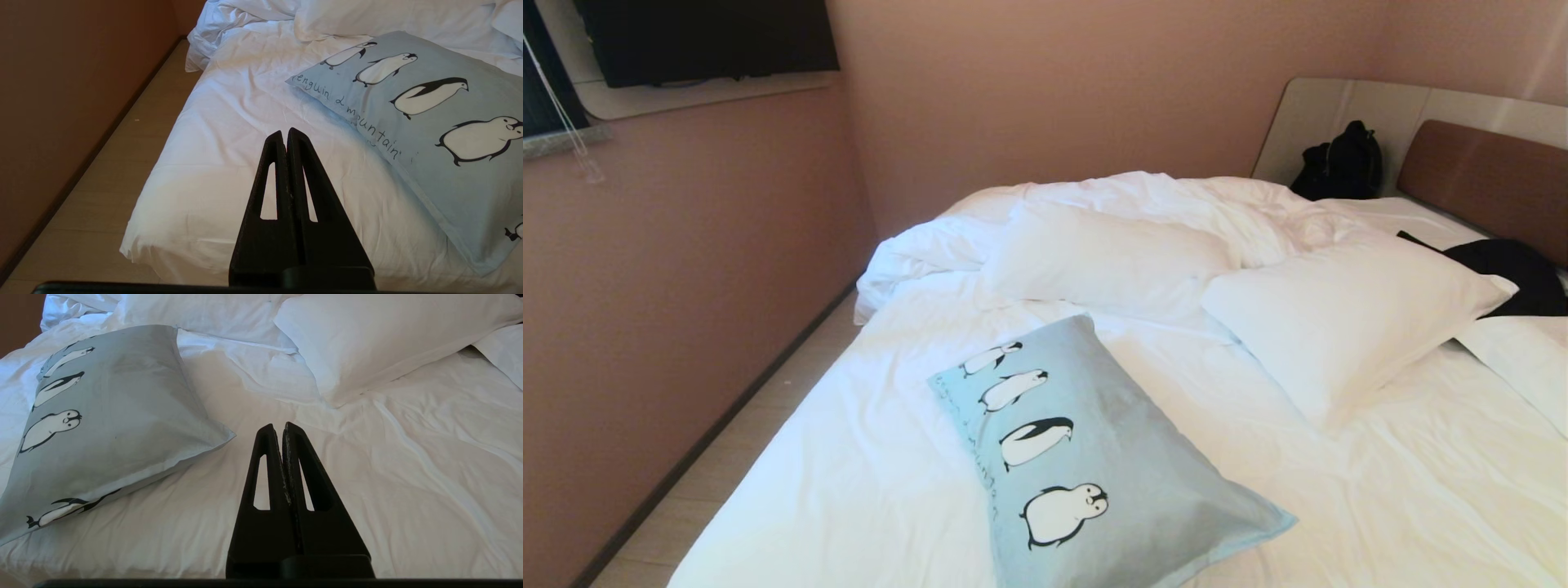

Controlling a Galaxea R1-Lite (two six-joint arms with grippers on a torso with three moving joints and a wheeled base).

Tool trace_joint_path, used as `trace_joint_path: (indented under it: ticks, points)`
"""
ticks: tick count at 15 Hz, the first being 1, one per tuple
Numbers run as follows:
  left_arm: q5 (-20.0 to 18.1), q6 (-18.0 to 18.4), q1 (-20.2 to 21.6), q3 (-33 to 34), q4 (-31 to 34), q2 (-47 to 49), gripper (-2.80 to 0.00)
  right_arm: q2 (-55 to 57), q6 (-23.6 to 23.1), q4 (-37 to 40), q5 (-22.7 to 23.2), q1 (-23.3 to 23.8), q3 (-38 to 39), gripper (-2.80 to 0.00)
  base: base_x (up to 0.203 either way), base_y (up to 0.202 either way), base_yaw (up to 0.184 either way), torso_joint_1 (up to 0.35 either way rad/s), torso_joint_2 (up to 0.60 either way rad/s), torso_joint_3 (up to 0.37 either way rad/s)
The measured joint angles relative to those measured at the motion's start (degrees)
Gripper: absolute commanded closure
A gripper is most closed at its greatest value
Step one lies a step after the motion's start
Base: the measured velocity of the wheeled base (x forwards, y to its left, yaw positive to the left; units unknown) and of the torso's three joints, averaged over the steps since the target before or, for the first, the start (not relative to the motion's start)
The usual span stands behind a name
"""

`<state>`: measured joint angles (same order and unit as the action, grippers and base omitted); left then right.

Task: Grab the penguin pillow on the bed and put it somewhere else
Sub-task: Pick up the pillow

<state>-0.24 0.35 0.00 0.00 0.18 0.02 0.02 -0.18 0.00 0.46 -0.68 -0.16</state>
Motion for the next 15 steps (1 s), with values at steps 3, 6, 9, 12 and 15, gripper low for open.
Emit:
trace_joint_path:
  ticks: [3,6,9,12,15]
  points:
    - [0.00,-0.01,0.00,0.00,0.00,0.00,0.00,0.00,-0.12,0.00,-0.05,0.00,-0.02,0.00,0.000,0.000,0.000,0.000,0.00,0.000]
    - [-0.01,-0.02,0.00,0.00,0.00,0.00,0.00,0.00,-0.63,-0.05,0.05,0.00,0.00,0.00,0.000,0.000,0.000,0.000,0.00,0.000]
    - [-0.02,-0.02,0.00,0.00,-0.02,0.00,0.00,0.00,-1.17,-0.07,0.02,0.00,0.00,0.00,0.000,0.000,0.000,0.000,0.00,0.000]
    - [-0.03,0.00,0.00,0.00,-0.01,0.00,0.00,0.00,-2.73,-0.10,-0.06,0.00,-0.26,0.00,0.000,0.000,0.000,0.000,0.00,0.000]
    - [0.00,-0.01,0.00,0.00,-0.01,0.00,0.00,0.00,-2.88,0.85,-0.09,0.00,-4.29,0.00,0.000,0.000,0.000,0.000,0.00,0.000]
